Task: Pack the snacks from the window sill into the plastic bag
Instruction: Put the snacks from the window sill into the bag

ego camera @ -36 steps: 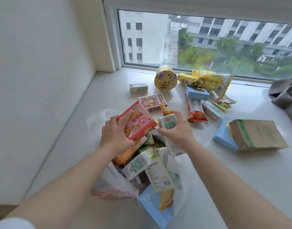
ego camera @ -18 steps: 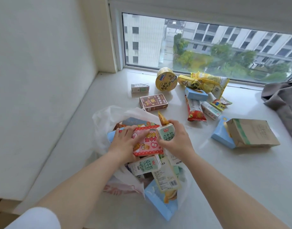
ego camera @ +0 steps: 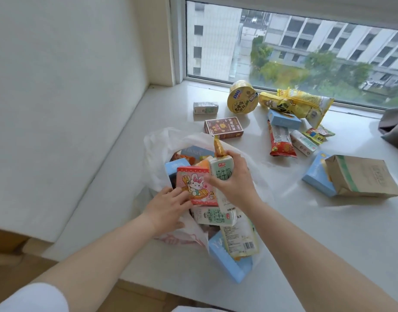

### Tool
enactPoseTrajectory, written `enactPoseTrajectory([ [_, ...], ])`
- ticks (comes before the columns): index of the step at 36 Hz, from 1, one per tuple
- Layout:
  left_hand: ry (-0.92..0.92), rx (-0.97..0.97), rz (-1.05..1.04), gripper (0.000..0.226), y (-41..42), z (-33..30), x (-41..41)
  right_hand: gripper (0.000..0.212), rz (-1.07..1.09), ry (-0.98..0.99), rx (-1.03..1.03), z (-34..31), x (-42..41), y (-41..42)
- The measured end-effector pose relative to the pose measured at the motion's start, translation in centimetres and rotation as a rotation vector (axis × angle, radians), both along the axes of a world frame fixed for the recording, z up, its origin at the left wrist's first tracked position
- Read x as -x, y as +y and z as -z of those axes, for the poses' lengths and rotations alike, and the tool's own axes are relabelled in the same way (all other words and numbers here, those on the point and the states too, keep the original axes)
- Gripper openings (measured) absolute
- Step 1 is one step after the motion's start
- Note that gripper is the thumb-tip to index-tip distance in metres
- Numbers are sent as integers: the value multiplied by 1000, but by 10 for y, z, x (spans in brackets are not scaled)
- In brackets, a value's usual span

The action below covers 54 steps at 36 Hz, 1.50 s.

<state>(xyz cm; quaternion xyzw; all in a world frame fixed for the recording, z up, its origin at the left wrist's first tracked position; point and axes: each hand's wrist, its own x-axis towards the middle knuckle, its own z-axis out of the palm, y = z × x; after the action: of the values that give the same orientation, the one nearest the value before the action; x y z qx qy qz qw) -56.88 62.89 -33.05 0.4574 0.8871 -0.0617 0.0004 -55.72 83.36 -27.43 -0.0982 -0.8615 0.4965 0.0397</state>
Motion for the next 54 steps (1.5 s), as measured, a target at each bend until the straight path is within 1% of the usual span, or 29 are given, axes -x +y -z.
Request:
enactPoseTrajectory([
  [4, 12, 21, 27, 33, -2, 11, -14, 77, -32, 2, -36, 13, -4, -15],
  [7, -108, 78, 46, 34, 0, -1, -23, 74, -70, 5, -86, 19, -7, -22],
  [10, -254, 100, 36, 29, -9, -10, -28, 69, -104, -18, -170, 20, -9, -25],
  [11, -265, 72, 48, 27, -14, -12, -30, 68, -117, -12, -182, 21, -9, -26],
  [13, -202, -26, 83, 17, -23, -14, -33, 66, -154, 22, -185, 24, -9, -31],
  [16, -97, -192, 157, 10, -35, -18, -36, 69, -222, 28, -226, 31, -8, -38],
  [19, -2, -341, 184, 12, -37, -26, -38, 73, -373, -124, -318, 32, -10, -43],
  [21, 44, -414, 179, 13, -35, -29, -36, 60, -543, -214, -443, 32, -9, -44],
  [23, 52, -420, 153, 11, -33, -28, -34, 41, -693, -292, -541, 28, -7, -46],
  [24, 43, -427, 140, 10, -31, -29, -33, 39, -738, -336, -558, 25, -7, -47],
  [26, 22, -434, 122, 9, -27, -29, -30, 43, -749, -372, -531, 19, -10, -47],
  [28, 16, -462, 107, 10, -23, -28, -26, 38, -648, -323, -402, 15, -17, -39],
  [30, -1, -512, 67, 11, -18, -28, -22, 32, -472, -230, -203, 13, -27, -26],
  [31, -14, -535, 52, 10, -14, -28, -20, 29, -377, -166, -137, 13, -33, -17],
  [32, -18, -547, 44, 10, -9, -28, -18, 27, -282, -95, -118, 12, -39, -8],
  [34, -25, -548, 37, 11, -2, -28, -14, 22, -94, 26, -167, 13, -51, 9],
  [37, -71, -532, -3, 13, 3, -28, -14, 7, 231, 115, -254, 17, -67, 32],
  [38, -83, -525, -21, 14, 3, -27, -14, 11, 338, 90, -290, 20, -71, 39],
  [39, -102, -524, -38, 17, 3, -27, -15, 21, 432, 16, -336, 25, -75, 47],
  [41, -140, -530, -58, 23, 3, -28, -15, 45, 568, -244, -414, 35, -83, 60],
  [42, -149, -535, -62, 21, 3, -28, -15, 56, 610, -381, -412, 38, -87, 65],
  [44, -188, -536, -67, 13, 5, -29, -16, 74, 637, -583, -337, 43, -92, 72],
  [46, -253, -516, -140, 9, 6, -28, -17, 83, 654, -682, -191, 46, -95, 75],
  [48, -393, -458, -245, 10, 8, -26, -16, 85, 663, -705, -24, 47, -95, 75],
  [50, -459, -431, -267, 12, 9, -26, -14, 80, 663, -726, 76, 46, -92, 74],
  [54, -555, -389, -227, 10, 12, -26, -9, 64, 517, -791, 2, 46, -89, 63],
])
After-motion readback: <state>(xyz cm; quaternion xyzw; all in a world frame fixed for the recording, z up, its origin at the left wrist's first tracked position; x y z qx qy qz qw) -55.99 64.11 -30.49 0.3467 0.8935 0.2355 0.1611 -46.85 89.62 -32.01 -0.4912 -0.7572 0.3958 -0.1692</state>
